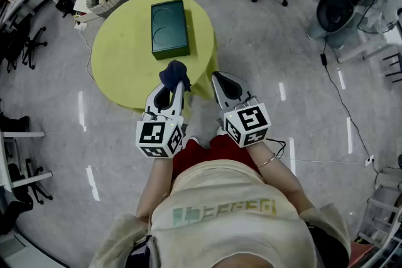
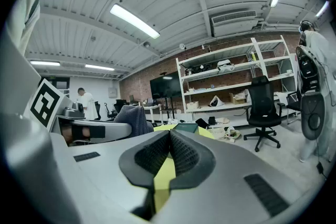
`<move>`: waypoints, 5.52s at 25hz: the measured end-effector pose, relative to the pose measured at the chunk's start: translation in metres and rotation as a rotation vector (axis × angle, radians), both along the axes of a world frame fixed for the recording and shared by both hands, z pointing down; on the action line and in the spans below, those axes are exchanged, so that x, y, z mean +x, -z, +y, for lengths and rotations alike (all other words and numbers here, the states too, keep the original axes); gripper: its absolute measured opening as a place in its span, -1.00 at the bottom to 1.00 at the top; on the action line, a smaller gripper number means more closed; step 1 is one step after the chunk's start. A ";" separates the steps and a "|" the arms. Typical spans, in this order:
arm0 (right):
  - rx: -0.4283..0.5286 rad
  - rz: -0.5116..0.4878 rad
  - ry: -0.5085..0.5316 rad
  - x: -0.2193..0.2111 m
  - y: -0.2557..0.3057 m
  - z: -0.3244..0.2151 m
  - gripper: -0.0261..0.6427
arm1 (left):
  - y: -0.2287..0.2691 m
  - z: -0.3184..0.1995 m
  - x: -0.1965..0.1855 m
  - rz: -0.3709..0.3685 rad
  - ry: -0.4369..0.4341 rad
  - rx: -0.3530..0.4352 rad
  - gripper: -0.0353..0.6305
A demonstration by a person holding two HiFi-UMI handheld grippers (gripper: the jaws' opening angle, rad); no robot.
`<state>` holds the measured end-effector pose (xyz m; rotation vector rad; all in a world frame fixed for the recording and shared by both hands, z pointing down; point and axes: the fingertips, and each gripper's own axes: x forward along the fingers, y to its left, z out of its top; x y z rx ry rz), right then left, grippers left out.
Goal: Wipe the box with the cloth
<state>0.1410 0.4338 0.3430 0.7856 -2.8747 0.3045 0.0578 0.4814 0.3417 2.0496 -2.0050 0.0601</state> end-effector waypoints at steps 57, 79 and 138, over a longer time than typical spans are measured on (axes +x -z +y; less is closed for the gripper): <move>-0.087 0.009 -0.284 0.130 -0.041 -0.450 -0.81 | -0.050 -0.461 0.070 -0.002 -0.121 -0.057 -0.70; -0.143 0.016 0.359 -0.073 -0.058 -0.671 -0.81 | -0.054 -0.611 -0.052 -0.027 0.423 -0.085 -0.70; -0.053 0.259 1.253 -0.379 -0.089 -0.368 -0.81 | -0.070 -0.324 -0.380 0.071 1.039 -0.153 -0.70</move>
